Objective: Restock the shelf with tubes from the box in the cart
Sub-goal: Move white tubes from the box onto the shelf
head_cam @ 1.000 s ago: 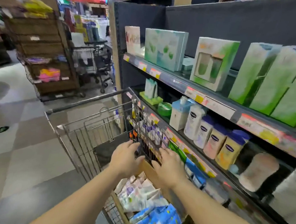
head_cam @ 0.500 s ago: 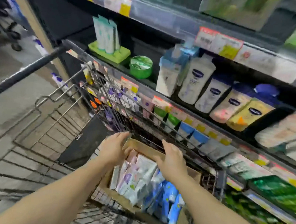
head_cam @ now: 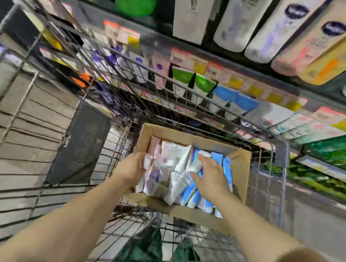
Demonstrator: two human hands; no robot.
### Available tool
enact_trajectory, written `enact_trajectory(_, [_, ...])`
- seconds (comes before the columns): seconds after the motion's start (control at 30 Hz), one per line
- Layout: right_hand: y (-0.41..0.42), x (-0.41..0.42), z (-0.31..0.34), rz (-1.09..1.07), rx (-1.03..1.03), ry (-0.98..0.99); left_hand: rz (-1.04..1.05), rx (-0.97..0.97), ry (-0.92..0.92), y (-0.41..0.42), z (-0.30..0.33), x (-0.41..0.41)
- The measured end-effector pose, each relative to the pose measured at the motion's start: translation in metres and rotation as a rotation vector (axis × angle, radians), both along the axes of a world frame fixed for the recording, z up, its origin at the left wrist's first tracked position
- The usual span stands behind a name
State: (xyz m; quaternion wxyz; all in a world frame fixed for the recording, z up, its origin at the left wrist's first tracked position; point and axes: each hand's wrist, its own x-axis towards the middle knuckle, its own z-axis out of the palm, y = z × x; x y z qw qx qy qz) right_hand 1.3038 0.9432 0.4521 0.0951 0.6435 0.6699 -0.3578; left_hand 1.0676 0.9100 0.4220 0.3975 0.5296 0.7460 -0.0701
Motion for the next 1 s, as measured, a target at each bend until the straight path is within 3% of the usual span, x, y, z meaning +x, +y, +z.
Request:
enact_trajectory(0.2, [-0.011, 0.001, -0.013, -0.030, -0.045, 0.025, 0.112, -0.071, -0.050, 0.001, -0.015, 0.002])
enact_trajectory(0.5, [-0.016, 0.008, -0.028, -0.072, -0.066, 0.073, 0.279, 0.013, -0.208, 0.001, -0.017, 0.022])
enact_trajectory(0.77, [-0.020, 0.018, -0.033, -0.070, -0.082, 0.097, 0.350, -0.375, -0.306, -0.025, -0.056, 0.028])
enact_trajectory(1.0, [-0.028, 0.036, -0.057, -0.066, -0.083, 0.074, 0.334, -0.241, -0.369, -0.029, -0.089, 0.091])
